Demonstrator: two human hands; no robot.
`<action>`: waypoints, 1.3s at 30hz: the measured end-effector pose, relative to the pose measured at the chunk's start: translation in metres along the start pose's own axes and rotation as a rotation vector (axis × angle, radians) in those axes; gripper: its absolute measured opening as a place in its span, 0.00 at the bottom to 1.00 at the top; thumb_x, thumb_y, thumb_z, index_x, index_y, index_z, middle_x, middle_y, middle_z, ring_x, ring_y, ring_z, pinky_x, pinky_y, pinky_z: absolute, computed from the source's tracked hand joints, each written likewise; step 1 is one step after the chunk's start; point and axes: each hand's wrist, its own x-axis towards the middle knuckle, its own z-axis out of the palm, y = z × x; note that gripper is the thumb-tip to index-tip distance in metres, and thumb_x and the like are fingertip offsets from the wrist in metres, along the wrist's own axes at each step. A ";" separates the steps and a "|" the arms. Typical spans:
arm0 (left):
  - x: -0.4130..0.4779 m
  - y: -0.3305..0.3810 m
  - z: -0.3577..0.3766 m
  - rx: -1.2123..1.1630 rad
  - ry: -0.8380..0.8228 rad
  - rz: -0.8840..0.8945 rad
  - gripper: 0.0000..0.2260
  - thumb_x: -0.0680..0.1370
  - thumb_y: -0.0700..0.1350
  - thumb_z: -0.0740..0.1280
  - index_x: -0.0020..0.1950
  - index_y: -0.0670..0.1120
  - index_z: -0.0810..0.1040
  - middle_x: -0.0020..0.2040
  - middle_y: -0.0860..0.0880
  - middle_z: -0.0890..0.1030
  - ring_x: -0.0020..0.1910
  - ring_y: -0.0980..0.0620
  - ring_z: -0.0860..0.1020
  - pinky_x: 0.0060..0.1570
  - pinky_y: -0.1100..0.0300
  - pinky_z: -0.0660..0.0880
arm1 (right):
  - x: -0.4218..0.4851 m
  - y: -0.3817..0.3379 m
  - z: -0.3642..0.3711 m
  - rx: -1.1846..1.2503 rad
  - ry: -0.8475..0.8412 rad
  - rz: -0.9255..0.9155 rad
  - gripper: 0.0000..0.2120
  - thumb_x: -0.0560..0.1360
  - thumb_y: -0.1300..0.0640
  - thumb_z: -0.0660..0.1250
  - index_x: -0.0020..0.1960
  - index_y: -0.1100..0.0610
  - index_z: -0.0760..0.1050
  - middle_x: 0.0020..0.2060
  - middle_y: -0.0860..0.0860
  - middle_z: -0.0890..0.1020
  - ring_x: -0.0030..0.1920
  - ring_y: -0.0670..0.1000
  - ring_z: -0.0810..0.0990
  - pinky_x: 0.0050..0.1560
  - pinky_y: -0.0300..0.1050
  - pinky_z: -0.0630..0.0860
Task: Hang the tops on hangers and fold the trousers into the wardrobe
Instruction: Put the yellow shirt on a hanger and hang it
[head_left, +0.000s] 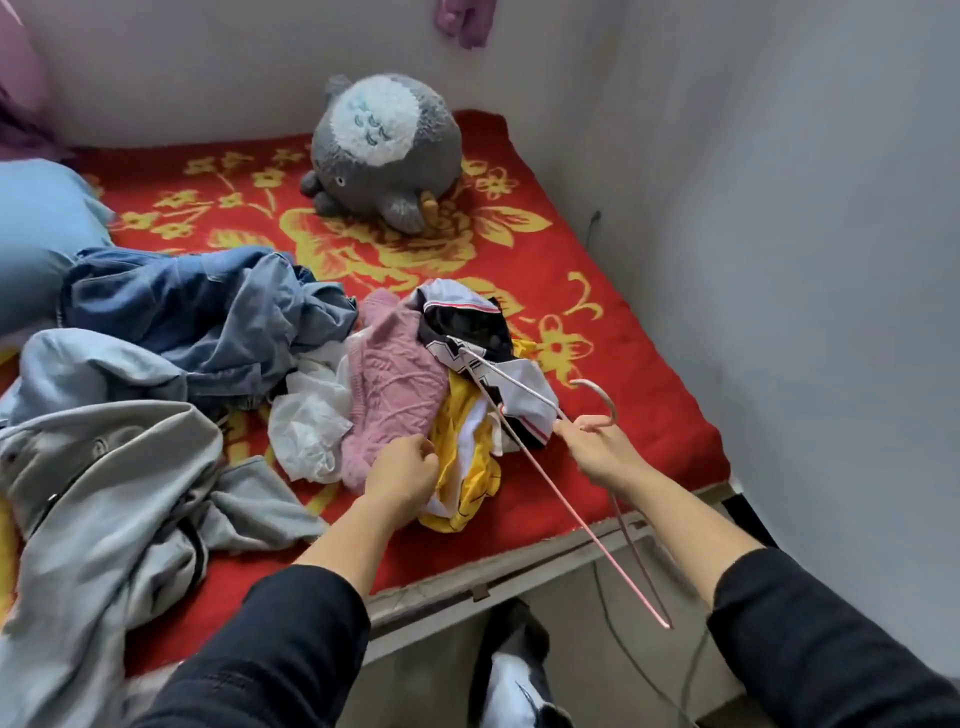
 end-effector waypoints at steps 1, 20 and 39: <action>0.016 0.005 0.008 -0.002 0.005 -0.019 0.12 0.74 0.42 0.60 0.51 0.46 0.82 0.52 0.46 0.83 0.54 0.45 0.78 0.50 0.58 0.73 | 0.021 -0.001 -0.005 -0.029 -0.008 -0.013 0.20 0.76 0.51 0.63 0.29 0.53 0.61 0.28 0.49 0.67 0.33 0.50 0.66 0.34 0.44 0.63; 0.125 0.004 0.155 0.176 -0.190 -0.477 0.18 0.77 0.48 0.62 0.66 0.44 0.69 0.62 0.43 0.72 0.61 0.42 0.72 0.54 0.48 0.71 | 0.226 0.049 0.026 -0.245 -0.206 -0.156 0.14 0.79 0.54 0.60 0.37 0.53 0.58 0.29 0.48 0.69 0.29 0.50 0.67 0.29 0.48 0.60; 0.101 0.044 0.102 -0.659 -0.599 -0.106 0.11 0.74 0.49 0.72 0.43 0.40 0.80 0.40 0.52 0.78 0.41 0.60 0.74 0.48 0.67 0.70 | 0.205 0.048 0.067 0.007 -0.421 0.094 0.19 0.72 0.51 0.72 0.26 0.55 0.72 0.21 0.44 0.70 0.26 0.43 0.66 0.30 0.38 0.62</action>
